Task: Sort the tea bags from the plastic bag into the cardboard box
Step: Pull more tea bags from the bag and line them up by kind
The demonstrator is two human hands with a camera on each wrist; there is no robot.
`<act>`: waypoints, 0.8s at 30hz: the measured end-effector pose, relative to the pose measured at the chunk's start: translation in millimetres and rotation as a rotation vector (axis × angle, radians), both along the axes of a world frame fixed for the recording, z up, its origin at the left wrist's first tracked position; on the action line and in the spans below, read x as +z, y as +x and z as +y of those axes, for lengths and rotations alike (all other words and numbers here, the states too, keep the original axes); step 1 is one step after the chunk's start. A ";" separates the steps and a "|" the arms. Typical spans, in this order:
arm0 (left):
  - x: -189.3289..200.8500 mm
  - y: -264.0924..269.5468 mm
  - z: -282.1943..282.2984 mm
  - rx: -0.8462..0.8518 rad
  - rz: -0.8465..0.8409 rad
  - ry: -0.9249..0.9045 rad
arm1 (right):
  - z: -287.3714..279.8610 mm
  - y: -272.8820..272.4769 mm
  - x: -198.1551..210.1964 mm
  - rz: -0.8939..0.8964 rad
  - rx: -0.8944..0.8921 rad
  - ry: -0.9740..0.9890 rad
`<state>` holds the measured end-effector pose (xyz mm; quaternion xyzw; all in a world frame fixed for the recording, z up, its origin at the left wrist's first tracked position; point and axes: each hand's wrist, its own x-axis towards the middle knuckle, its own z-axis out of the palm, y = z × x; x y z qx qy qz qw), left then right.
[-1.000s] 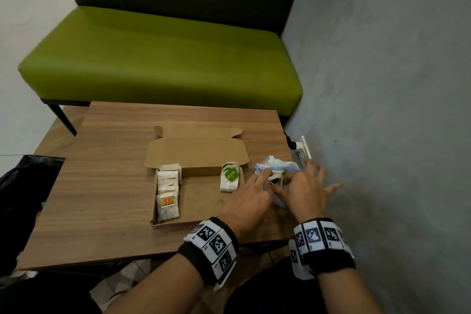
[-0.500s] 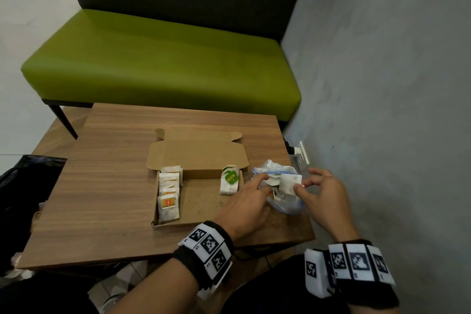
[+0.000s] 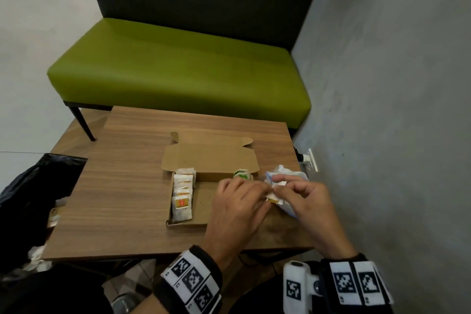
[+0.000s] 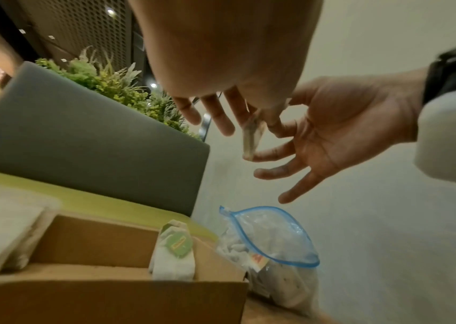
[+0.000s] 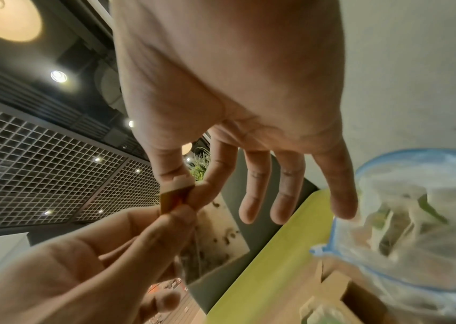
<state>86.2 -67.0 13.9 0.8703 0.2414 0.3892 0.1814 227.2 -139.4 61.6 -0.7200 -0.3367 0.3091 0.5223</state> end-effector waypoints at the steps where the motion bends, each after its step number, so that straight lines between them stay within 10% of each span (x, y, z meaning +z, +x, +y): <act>1: 0.9 -5.9 1.5 -0.004 0.002 -0.052 | 2.3 -5.2 -1.5 0.022 0.015 0.009; 8: 10.2 -41.2 16.9 -0.105 -0.299 -1.145 | 13.6 -32.3 -2.4 0.105 -0.011 0.094; 24: -3.3 -79.1 30.7 -0.014 -0.360 -1.269 | 38.2 -55.2 -27.6 -0.069 0.295 -0.118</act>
